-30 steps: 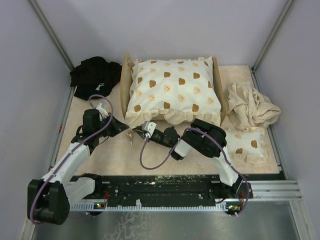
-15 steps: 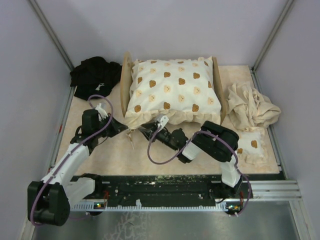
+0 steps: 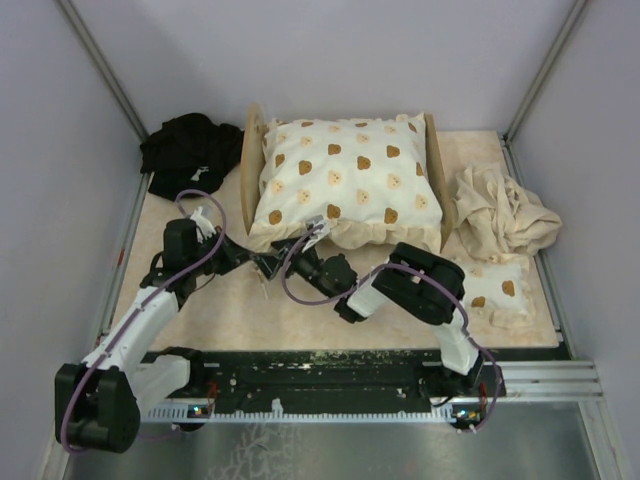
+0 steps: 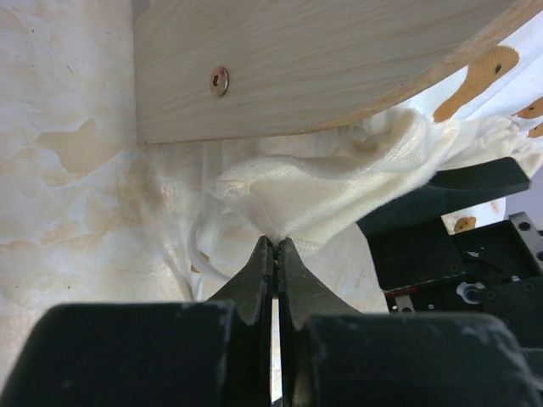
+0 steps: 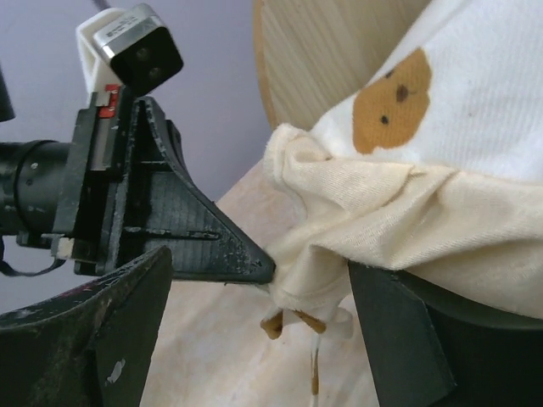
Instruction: Set up the pet bed
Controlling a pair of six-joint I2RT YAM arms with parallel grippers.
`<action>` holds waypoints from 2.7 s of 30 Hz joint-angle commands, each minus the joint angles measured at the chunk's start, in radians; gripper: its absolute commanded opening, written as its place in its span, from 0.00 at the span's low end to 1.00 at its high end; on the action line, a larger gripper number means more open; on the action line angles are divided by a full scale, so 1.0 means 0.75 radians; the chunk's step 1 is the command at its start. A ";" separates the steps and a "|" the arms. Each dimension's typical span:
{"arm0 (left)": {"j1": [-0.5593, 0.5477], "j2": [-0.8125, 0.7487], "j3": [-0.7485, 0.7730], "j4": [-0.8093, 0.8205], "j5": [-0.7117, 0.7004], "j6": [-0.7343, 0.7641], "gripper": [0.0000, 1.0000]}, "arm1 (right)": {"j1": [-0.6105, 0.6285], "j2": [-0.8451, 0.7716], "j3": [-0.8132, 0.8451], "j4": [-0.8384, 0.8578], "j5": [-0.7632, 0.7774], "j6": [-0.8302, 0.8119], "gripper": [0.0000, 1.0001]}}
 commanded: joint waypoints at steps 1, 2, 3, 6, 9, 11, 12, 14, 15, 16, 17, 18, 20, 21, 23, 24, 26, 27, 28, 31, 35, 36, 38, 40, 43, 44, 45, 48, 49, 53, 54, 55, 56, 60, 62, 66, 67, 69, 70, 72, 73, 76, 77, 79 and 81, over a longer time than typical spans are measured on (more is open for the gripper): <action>0.015 -0.029 0.036 0.013 0.024 0.012 0.00 | 0.016 0.038 0.051 -0.013 0.134 0.152 0.84; 0.015 -0.032 0.036 0.012 0.022 0.013 0.00 | 0.015 0.032 0.050 -0.026 0.149 0.149 0.83; 0.015 -0.035 0.038 0.010 0.020 0.014 0.00 | 0.015 0.023 0.047 -0.041 0.165 0.144 0.81; 0.017 -0.037 0.038 0.011 0.023 0.012 0.00 | 0.011 0.010 0.042 -0.046 0.213 0.138 0.66; 0.017 -0.034 0.036 0.015 0.030 0.006 0.00 | 0.002 0.020 0.058 -0.016 0.211 0.137 0.24; 0.019 -0.034 0.036 0.019 0.037 0.004 0.00 | -0.006 0.026 0.070 -0.002 0.197 0.137 0.07; 0.019 -0.034 0.036 0.021 0.039 0.002 0.00 | -0.012 0.032 0.074 0.010 0.185 0.139 0.02; 0.023 -0.034 0.036 0.020 0.043 0.003 0.00 | -0.022 0.038 0.071 0.043 0.163 0.138 0.00; 0.023 -0.034 0.036 0.019 0.043 0.006 0.00 | -0.026 0.036 0.062 0.057 0.167 0.134 0.00; 0.023 -0.033 0.035 0.012 0.041 0.008 0.01 | -0.027 0.028 0.052 0.061 0.175 0.127 0.00; 0.022 -0.032 0.036 0.007 0.038 0.016 0.01 | -0.033 0.018 0.041 0.069 0.179 0.119 0.00; 0.024 -0.031 0.035 0.001 0.032 0.024 0.01 | -0.037 0.002 0.027 0.086 0.177 0.112 0.00; 0.026 -0.029 0.032 -0.010 0.017 0.036 0.01 | -0.040 -0.038 -0.003 0.099 0.175 0.084 0.00; 0.027 -0.028 0.032 -0.014 0.012 0.043 0.00 | -0.042 -0.062 -0.014 0.090 0.173 0.069 0.00; 0.031 -0.024 0.032 -0.017 0.002 0.045 0.00 | -0.047 -0.108 -0.030 0.076 0.160 0.033 0.00; 0.032 -0.022 0.034 -0.017 0.000 0.048 0.00 | -0.051 -0.128 -0.040 0.072 0.155 0.024 0.00; 0.035 -0.014 0.040 -0.021 -0.003 0.053 0.00 | -0.062 -0.162 -0.055 0.069 0.144 0.006 0.00; 0.035 -0.013 0.042 -0.021 -0.008 0.055 0.00 | -0.068 -0.174 -0.062 0.066 0.139 0.000 0.00; 0.037 -0.011 0.045 -0.024 -0.013 0.056 0.00 | -0.075 -0.187 -0.066 0.069 0.131 -0.009 0.00; 0.039 -0.007 0.051 -0.023 -0.018 0.056 0.00 | -0.097 -0.217 -0.075 0.066 0.095 -0.046 0.00; 0.043 0.005 0.060 -0.031 -0.044 0.069 0.00 | -0.136 -0.221 -0.072 0.096 0.041 -0.052 0.00; 0.046 0.009 0.062 -0.033 -0.050 0.071 0.00 | -0.147 -0.218 -0.070 0.104 0.030 -0.043 0.00; 0.050 0.014 0.063 -0.033 -0.055 0.074 0.00 | -0.166 -0.211 -0.059 0.100 0.014 -0.026 0.00; 0.051 0.016 0.065 -0.032 -0.059 0.075 0.00 | -0.189 -0.192 -0.034 0.090 -0.017 -0.001 0.00; 0.056 0.022 0.065 -0.025 -0.059 0.070 0.00 | -0.204 -0.179 0.013 0.034 -0.085 -0.024 0.03; 0.057 0.026 0.070 -0.024 -0.058 0.068 0.00 | -0.204 -0.185 0.020 -0.006 -0.105 -0.041 0.05; 0.058 0.030 0.074 -0.024 -0.054 0.067 0.00 | -0.203 -0.191 0.019 -0.033 -0.134 -0.058 0.09; 0.061 0.036 0.087 -0.029 -0.054 0.073 0.00 | -0.197 -0.218 -0.031 -0.043 -0.218 -0.143 0.34; 0.062 0.036 0.089 -0.029 -0.058 0.074 0.00 | -0.190 -0.229 -0.061 -0.030 -0.221 -0.178 0.47; 0.068 0.042 0.086 -0.019 -0.051 0.071 0.00 | -0.168 -0.300 -0.145 -0.085 -0.171 -0.255 0.82; 0.070 0.045 0.086 -0.015 -0.043 0.071 0.00 | -0.149 -0.326 -0.158 -0.123 -0.151 -0.309 0.82; 0.071 0.048 0.085 -0.013 -0.036 0.072 0.00 | -0.125 -0.351 -0.168 -0.157 -0.138 -0.387 0.84; 0.074 0.052 0.087 -0.013 -0.033 0.072 0.00 | -0.095 -0.372 -0.173 -0.194 -0.140 -0.471 0.85; 0.078 0.053 0.086 -0.003 -0.031 0.066 0.00 | 0.001 -0.393 -0.116 -0.470 -0.164 -0.667 0.78; 0.080 0.057 0.087 0.007 -0.024 0.058 0.00 | 0.023 -0.348 -0.093 -0.544 -0.106 -0.661 0.68; 0.082 0.060 0.088 0.012 -0.014 0.051 0.00 | 0.052 -0.230 -0.122 -0.402 -0.042 -0.620 0.30; 0.083 0.061 0.087 0.012 -0.011 0.051 0.00 | 0.060 -0.199 -0.108 -0.393 -0.047 -0.609 0.25; 0.084 0.060 0.086 0.011 -0.013 0.051 0.00 | 0.082 -0.142 -0.069 -0.407 -0.010 -0.595 0.24; 0.083 0.060 0.086 0.011 -0.012 0.051 0.00 | 0.093 -0.115 -0.051 -0.407 0.011 -0.594 0.24; 0.088 0.059 0.086 0.011 -0.009 0.051 0.00 | 0.106 -0.063 -0.020 -0.400 0.036 -0.574 0.27; 0.088 0.059 0.087 0.013 -0.008 0.051 0.00 | 0.108 -0.042 -0.007 -0.396 0.047 -0.558 0.28; 0.091 0.064 0.090 0.018 0.002 0.047 0.00 | 0.110 0.017 0.034 -0.390 0.055 -0.547 0.30; 0.091 0.064 0.091 0.020 0.004 0.045 0.00 | 0.109 0.039 0.051 -0.393 0.052 -0.549 0.30; 0.091 0.066 0.093 0.023 0.007 0.047 0.00 | 0.109 0.071 0.093 -0.416 0.044 -0.558 0.32; 0.092 0.068 0.092 0.026 0.010 0.046 0.00 | 0.109 0.104 0.141 -0.460 0.050 -0.567 0.33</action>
